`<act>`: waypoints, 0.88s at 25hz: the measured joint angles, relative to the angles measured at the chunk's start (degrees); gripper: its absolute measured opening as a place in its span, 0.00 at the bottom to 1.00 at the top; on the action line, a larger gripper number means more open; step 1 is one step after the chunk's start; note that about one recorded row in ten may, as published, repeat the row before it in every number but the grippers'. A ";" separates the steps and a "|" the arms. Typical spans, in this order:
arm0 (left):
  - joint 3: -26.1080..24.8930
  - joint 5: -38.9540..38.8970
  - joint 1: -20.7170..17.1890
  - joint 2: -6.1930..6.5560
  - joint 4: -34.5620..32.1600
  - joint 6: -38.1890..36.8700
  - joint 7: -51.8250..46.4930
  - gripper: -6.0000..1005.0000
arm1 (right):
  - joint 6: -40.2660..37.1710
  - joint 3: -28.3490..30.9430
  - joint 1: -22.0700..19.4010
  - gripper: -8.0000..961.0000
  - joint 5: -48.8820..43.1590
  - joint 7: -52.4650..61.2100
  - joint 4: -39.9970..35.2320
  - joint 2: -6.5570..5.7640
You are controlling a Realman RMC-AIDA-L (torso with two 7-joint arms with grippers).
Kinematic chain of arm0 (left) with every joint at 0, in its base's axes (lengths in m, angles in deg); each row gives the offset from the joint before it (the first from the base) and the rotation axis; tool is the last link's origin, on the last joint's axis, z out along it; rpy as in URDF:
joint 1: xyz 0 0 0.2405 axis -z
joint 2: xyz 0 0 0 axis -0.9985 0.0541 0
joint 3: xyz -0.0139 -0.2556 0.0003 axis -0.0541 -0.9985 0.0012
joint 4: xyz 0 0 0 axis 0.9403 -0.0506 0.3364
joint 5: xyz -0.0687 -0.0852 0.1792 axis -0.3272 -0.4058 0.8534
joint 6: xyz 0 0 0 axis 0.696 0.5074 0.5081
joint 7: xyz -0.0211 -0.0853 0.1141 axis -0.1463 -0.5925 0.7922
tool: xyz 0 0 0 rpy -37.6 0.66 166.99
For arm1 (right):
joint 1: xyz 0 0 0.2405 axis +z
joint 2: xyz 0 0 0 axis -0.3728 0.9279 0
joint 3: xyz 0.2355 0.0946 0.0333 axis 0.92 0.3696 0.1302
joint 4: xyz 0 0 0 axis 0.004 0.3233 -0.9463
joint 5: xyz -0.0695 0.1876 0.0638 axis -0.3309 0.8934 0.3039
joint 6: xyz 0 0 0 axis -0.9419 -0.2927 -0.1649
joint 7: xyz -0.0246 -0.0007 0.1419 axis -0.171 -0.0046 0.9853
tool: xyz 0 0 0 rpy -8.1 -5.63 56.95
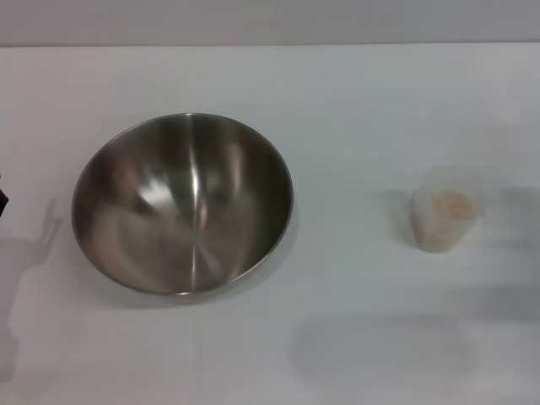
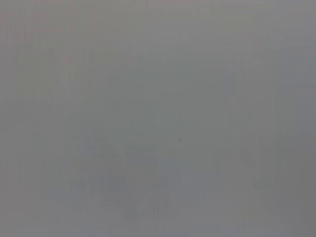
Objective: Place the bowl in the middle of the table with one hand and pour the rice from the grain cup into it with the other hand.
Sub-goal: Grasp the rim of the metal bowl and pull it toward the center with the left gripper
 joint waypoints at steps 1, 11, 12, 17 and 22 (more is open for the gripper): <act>0.00 0.00 -0.02 0.00 0.13 0.00 -0.01 0.83 | -0.02 0.00 0.00 0.87 0.00 0.00 0.00 0.00; 0.59 0.04 0.21 0.51 1.06 0.10 -2.24 0.83 | -0.02 0.00 0.00 0.87 0.00 0.00 0.00 0.00; 0.59 0.04 0.21 0.51 1.06 0.10 -2.24 0.83 | -0.02 0.00 0.00 0.87 0.00 0.00 0.00 0.00; -0.15 0.10 1.17 1.14 3.10 0.55 -3.55 0.83 | -0.02 -0.24 0.00 0.87 0.00 0.00 0.00 0.00; -3.33 0.03 1.34 2.57 9.74 7.76 -0.05 0.83 | -0.02 -0.33 0.00 0.87 0.00 0.00 -0.01 0.00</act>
